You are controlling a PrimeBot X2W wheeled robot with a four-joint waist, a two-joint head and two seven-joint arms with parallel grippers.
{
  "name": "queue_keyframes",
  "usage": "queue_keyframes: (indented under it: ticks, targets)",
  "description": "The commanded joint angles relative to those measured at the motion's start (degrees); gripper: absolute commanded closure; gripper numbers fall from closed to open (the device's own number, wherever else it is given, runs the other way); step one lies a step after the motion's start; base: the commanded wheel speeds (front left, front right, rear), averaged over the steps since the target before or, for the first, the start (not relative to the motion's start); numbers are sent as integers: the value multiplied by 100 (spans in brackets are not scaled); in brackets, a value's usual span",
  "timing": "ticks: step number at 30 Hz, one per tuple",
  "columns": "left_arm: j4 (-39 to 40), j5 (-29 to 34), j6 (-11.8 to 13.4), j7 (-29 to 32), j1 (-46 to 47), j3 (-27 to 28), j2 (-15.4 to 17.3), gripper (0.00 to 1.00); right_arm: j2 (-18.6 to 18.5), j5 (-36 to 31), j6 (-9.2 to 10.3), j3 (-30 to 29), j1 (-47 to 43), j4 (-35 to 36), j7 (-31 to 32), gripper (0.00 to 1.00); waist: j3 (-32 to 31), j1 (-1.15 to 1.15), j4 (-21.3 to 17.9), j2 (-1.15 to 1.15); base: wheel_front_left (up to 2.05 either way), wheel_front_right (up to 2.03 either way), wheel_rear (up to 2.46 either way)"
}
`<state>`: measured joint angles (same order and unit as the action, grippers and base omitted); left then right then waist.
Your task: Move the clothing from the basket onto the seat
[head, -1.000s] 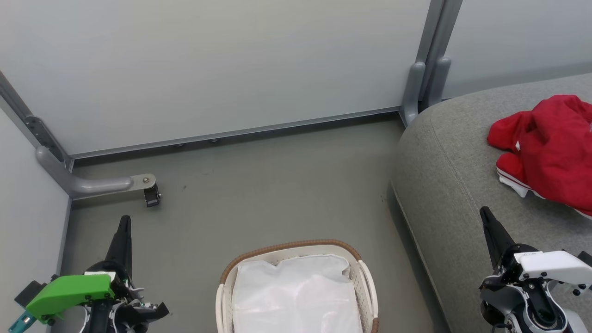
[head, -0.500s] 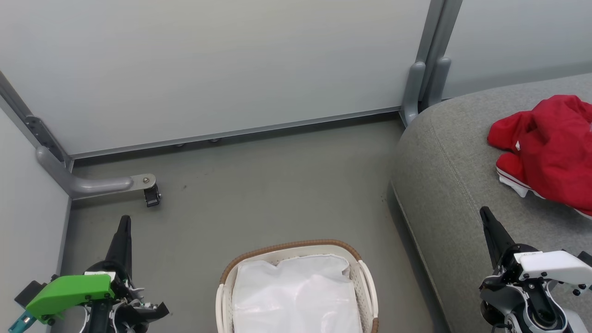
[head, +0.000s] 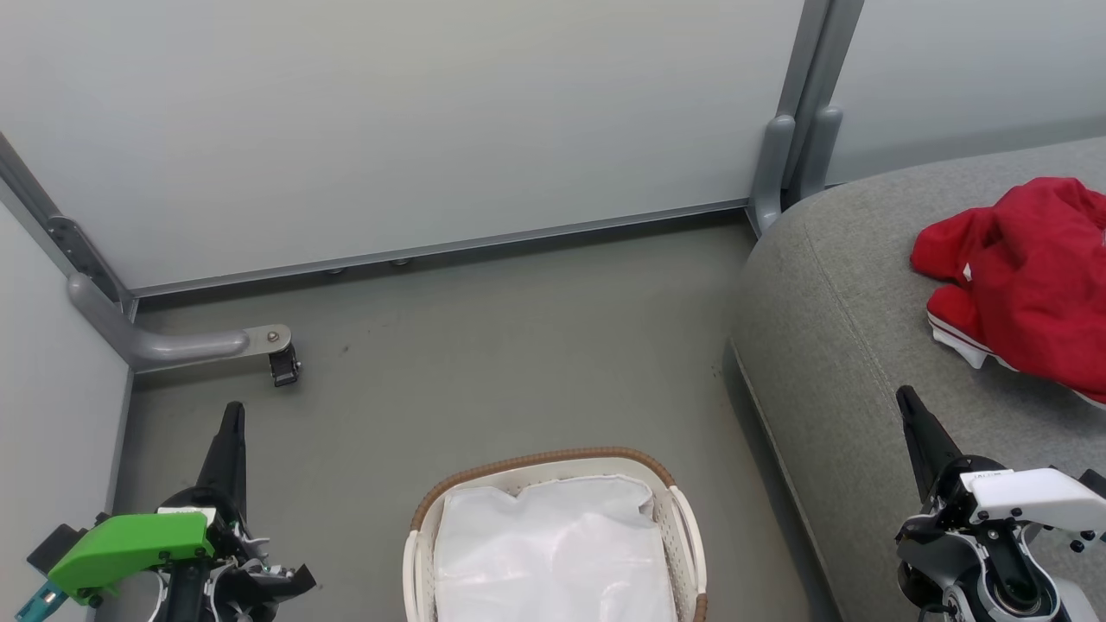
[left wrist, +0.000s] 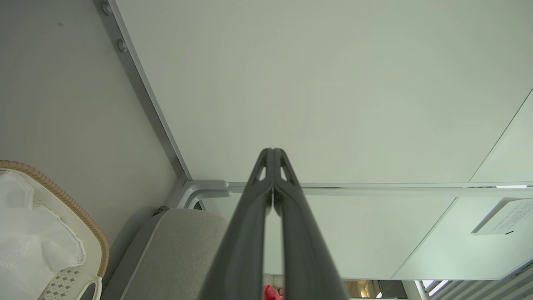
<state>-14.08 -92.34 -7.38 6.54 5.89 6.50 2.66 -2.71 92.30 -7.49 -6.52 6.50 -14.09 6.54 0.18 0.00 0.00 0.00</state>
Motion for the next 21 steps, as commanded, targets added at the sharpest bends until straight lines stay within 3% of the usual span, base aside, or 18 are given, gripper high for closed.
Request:
queue_keyframes:
  ticks: [1, 21]
  targets:
    - [13, -16, -23, 19, 66, 12, 40, 100, -32, 22, 0, -11, -62, 23, 19, 100, 0, 0, 0, 0, 0, 0, 0]
    - [12, -16, -23, 19, 66, 12, 40, 100, -32, 22, 1, -11, -62, 23, 19, 100, 0, 0, 0, 0, 0, 0, 0]
